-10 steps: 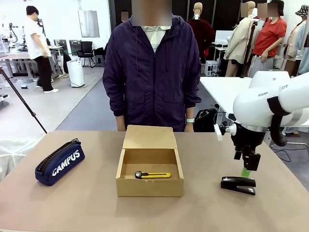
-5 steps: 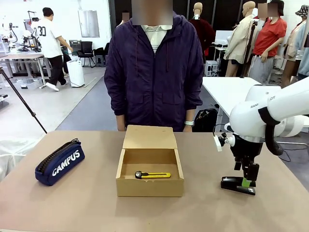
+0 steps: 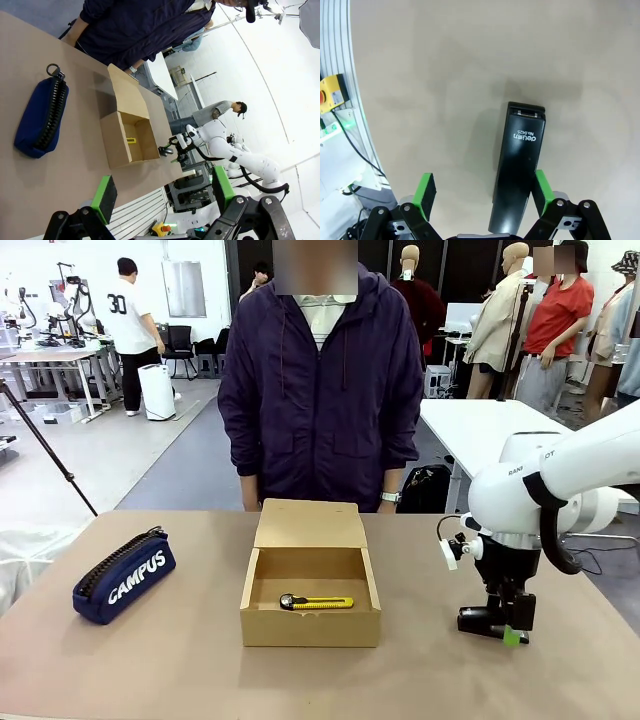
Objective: Pack the items into the box.
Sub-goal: Pick up the item specified by the human and place it in the Mailer Box.
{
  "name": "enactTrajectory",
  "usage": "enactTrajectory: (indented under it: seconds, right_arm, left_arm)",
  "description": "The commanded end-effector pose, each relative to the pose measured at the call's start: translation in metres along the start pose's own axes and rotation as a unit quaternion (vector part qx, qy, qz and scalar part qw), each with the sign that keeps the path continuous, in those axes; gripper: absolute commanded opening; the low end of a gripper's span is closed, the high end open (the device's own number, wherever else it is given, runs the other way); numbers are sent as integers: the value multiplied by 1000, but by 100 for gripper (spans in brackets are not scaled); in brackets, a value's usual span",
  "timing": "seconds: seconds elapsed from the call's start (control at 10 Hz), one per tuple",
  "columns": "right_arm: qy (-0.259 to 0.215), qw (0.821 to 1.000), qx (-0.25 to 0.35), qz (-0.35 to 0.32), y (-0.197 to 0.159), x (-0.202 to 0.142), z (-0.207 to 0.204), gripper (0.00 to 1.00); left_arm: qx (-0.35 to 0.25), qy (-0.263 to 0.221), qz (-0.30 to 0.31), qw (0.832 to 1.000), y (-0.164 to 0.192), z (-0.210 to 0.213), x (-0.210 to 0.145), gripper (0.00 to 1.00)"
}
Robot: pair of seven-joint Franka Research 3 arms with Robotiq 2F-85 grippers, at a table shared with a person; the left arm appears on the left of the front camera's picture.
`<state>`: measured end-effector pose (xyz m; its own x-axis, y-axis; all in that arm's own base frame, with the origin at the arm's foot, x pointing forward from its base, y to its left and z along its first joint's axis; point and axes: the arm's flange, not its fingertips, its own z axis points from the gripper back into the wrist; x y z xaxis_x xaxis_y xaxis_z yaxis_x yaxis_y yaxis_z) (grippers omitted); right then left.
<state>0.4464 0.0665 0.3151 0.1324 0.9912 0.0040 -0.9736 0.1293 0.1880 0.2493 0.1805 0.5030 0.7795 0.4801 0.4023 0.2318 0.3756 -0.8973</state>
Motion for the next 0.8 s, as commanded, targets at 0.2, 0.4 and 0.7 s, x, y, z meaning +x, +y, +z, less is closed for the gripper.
enactTrajectory:
  seconds: [0.2, 0.4, 0.7]
  right_arm:
    - [-8, 1000, 8, -13, -4, 3, 8, 100]
    - [-3, 1000, 14, -13, -4, 3, 8, 0]
    - [10, 1000, 18, -16, -6, 5, -1, 0]
  left_arm:
    - [-9, -5, -4, 1000, -2, 0, 1, 100]
    - [-9, -5, -4, 1000, -2, 0, 1, 100]
    - [-9, -5, -4, 1000, -2, 0, 1, 100]
